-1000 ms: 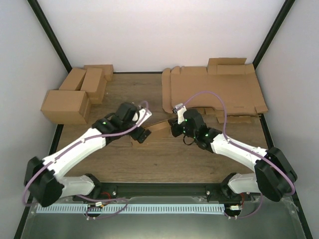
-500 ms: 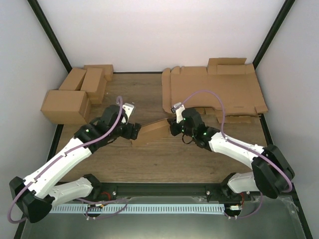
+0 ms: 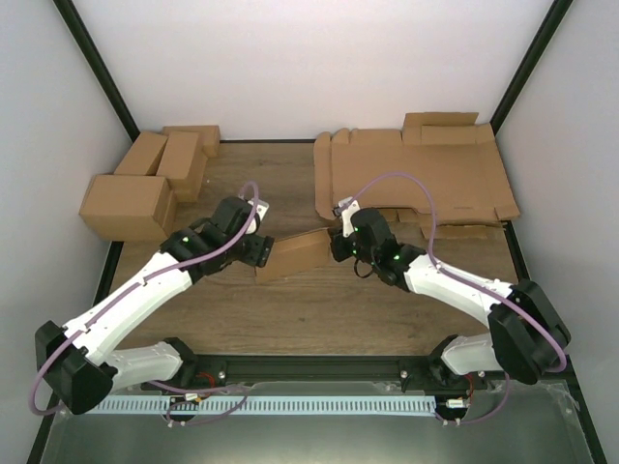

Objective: Fold the paper box

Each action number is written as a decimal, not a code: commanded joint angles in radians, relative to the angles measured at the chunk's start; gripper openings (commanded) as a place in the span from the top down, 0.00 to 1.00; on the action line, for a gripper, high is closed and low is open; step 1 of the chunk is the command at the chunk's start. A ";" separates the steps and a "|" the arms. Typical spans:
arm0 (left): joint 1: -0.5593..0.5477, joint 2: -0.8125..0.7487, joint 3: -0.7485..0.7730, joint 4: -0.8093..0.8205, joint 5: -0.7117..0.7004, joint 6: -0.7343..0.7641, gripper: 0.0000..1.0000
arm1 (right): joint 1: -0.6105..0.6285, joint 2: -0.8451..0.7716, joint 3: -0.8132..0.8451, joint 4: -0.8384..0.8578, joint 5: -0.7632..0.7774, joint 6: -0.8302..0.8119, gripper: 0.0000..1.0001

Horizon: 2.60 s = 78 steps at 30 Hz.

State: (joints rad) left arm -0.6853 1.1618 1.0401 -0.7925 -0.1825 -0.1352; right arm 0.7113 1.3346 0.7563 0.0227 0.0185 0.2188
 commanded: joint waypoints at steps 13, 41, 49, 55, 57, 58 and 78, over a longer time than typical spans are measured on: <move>0.052 0.067 0.161 -0.099 0.044 0.266 0.49 | 0.002 0.002 0.022 -0.179 0.040 -0.025 0.99; 0.052 0.179 0.103 -0.168 -0.024 0.374 0.84 | 0.003 0.047 0.050 -0.168 0.002 -0.029 0.99; 0.052 0.142 0.097 -0.158 -0.118 0.326 0.77 | 0.002 0.054 0.050 -0.166 0.002 -0.028 0.99; 0.052 0.151 0.073 -0.160 -0.113 0.315 0.83 | 0.002 0.059 0.047 -0.164 -0.007 -0.026 0.99; 0.052 0.163 0.071 -0.165 -0.135 0.297 0.83 | 0.002 0.058 0.047 -0.163 -0.009 -0.025 0.99; 0.052 0.165 0.069 -0.163 -0.141 0.291 0.83 | 0.002 0.056 0.046 -0.164 -0.009 -0.025 0.99; 0.054 0.268 0.183 0.101 -0.029 -0.218 0.96 | 0.002 0.019 0.044 -0.097 0.019 -0.003 0.99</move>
State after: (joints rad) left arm -0.6193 1.4151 1.1866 -0.8444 -0.2958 -0.2180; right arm 0.7017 1.3594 0.8009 -0.0235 0.0498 0.2222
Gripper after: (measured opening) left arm 0.040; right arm 0.009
